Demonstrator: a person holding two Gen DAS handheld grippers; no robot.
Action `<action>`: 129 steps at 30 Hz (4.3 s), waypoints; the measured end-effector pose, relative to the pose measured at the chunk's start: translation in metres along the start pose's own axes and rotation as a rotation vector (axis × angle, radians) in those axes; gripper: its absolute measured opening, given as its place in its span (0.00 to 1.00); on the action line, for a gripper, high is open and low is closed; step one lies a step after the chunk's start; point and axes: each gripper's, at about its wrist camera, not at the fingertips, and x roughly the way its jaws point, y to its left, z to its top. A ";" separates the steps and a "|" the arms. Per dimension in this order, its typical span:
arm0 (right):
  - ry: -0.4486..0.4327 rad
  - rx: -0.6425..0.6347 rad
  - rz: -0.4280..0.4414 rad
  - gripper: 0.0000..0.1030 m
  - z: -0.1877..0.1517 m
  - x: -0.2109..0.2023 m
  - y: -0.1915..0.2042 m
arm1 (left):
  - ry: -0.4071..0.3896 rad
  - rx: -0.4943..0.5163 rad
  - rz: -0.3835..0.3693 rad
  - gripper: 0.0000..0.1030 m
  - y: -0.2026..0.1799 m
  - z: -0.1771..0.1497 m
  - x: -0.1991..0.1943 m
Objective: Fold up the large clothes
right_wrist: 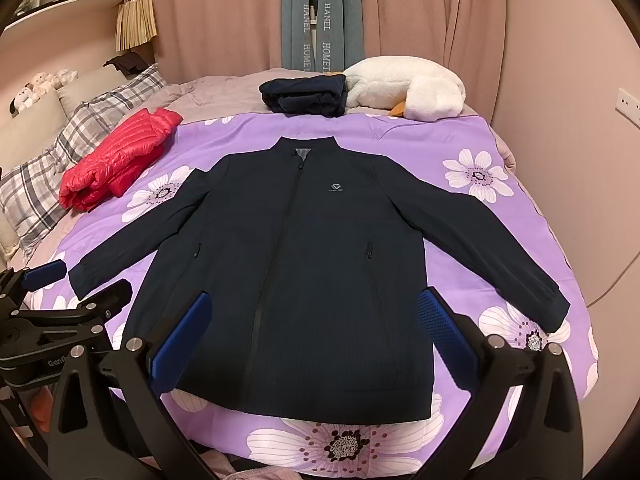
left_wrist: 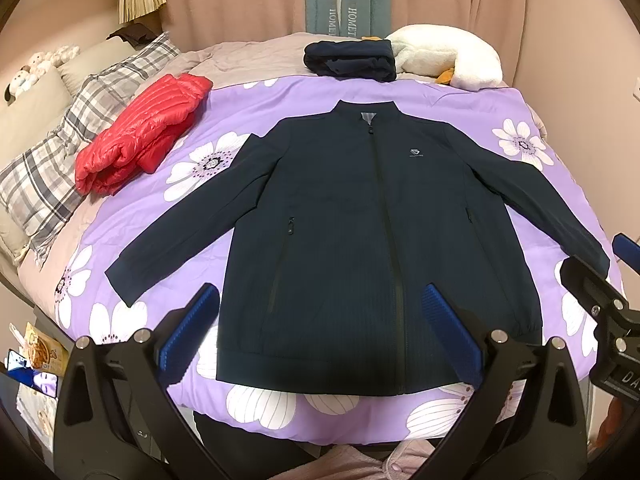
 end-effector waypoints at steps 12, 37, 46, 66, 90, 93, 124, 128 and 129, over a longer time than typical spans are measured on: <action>0.003 0.003 0.004 0.99 -0.002 0.000 -0.002 | 0.004 0.009 -0.001 0.98 -0.003 -0.002 0.001; 0.008 0.012 0.007 0.99 -0.008 0.001 -0.002 | 0.009 0.012 0.002 0.98 -0.005 -0.006 0.005; 0.018 0.022 0.008 0.99 -0.010 0.004 -0.001 | 0.017 0.012 0.005 0.98 -0.007 -0.008 0.005; 0.022 0.023 0.014 0.99 -0.011 0.005 -0.004 | 0.023 0.009 0.005 0.98 -0.007 -0.004 0.006; -0.108 0.246 0.721 0.99 -0.037 0.099 -0.030 | 0.005 -0.925 -0.330 0.98 0.223 -0.073 0.173; -0.103 0.212 0.714 0.99 -0.030 0.101 -0.022 | -0.011 -1.054 -0.264 0.98 0.263 -0.089 0.190; -0.017 0.130 0.635 0.99 -0.011 0.164 -0.008 | -0.130 -1.112 0.094 0.21 0.367 -0.007 0.229; -0.021 0.144 0.621 0.99 -0.013 0.168 -0.017 | -0.236 -0.796 0.111 0.21 0.314 0.080 0.194; -0.025 0.152 0.618 0.99 -0.013 0.169 -0.022 | -0.263 -0.693 0.104 0.21 0.290 0.107 0.186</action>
